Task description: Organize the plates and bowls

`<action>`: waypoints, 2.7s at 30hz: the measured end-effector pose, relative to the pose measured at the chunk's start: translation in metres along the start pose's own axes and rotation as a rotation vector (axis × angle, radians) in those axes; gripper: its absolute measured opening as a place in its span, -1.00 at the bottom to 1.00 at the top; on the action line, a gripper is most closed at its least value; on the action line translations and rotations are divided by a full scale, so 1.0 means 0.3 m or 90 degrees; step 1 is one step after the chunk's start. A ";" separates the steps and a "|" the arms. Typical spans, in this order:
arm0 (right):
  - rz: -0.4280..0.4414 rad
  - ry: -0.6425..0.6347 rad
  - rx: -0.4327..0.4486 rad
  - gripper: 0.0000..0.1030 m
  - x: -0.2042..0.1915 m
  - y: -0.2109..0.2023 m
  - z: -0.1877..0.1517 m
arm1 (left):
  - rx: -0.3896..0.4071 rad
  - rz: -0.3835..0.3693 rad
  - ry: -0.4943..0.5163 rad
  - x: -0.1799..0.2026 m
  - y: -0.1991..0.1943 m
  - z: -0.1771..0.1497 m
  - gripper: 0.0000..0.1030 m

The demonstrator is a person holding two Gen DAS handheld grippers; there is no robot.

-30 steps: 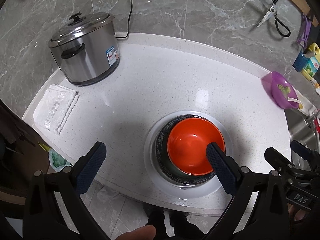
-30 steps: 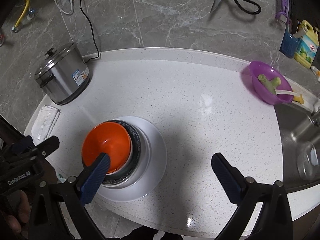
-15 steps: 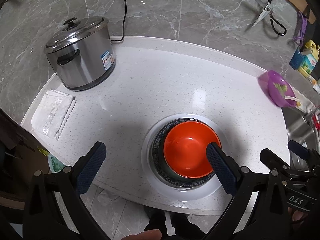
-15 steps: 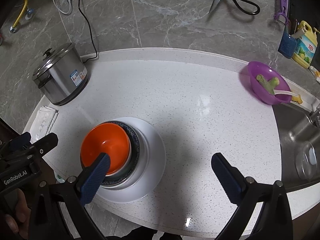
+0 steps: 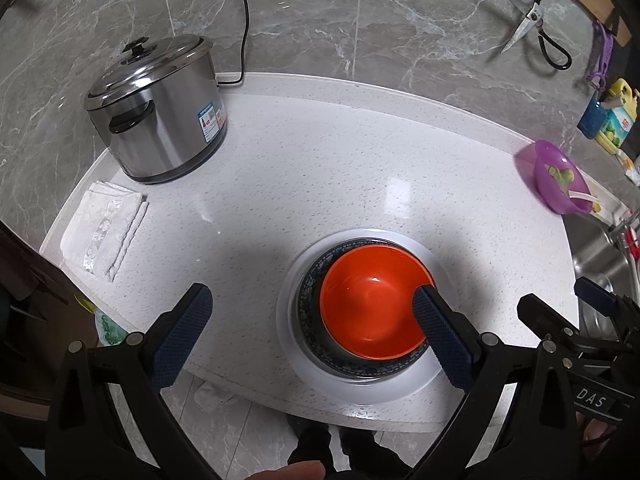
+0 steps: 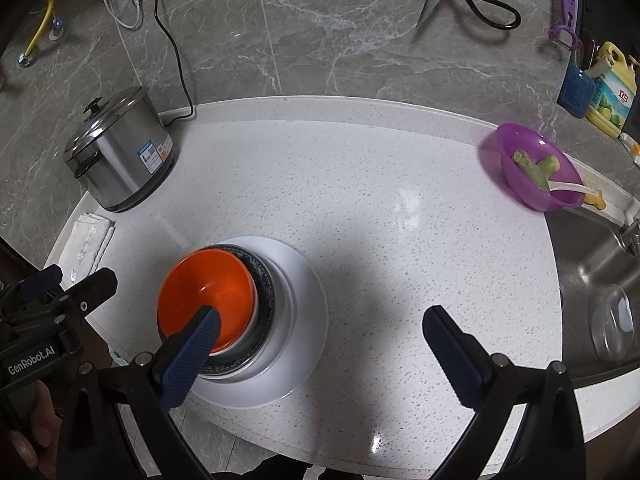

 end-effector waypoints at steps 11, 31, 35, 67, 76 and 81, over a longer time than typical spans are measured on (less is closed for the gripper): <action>-0.002 0.001 -0.001 1.00 0.016 0.007 0.008 | -0.003 -0.002 0.001 0.014 0.014 0.006 0.96; -0.001 0.004 -0.005 1.00 0.016 0.010 0.002 | -0.006 -0.004 -0.001 0.003 0.021 0.006 0.96; -0.002 0.005 -0.004 1.00 0.012 0.009 0.000 | -0.006 -0.002 -0.002 0.002 0.021 0.005 0.96; -0.001 0.001 -0.009 1.00 0.007 0.026 -0.009 | -0.013 -0.005 -0.004 -0.011 0.039 0.011 0.96; 0.001 -0.001 -0.011 1.00 0.008 0.034 -0.009 | -0.014 -0.006 0.001 -0.002 0.051 0.021 0.96; 0.003 -0.005 -0.011 1.00 0.011 0.042 -0.002 | -0.015 -0.005 0.002 0.001 0.056 0.024 0.96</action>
Point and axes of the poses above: each gripper's, at about its wrist camera, not at the fingertips, and y roughly the way its jaws point, x to its right, z to its top, the point moved 7 cm from there along y, roughly the way its jaws point, and after that the axes turned 15 degrees about -z, right-handed, at the moved point
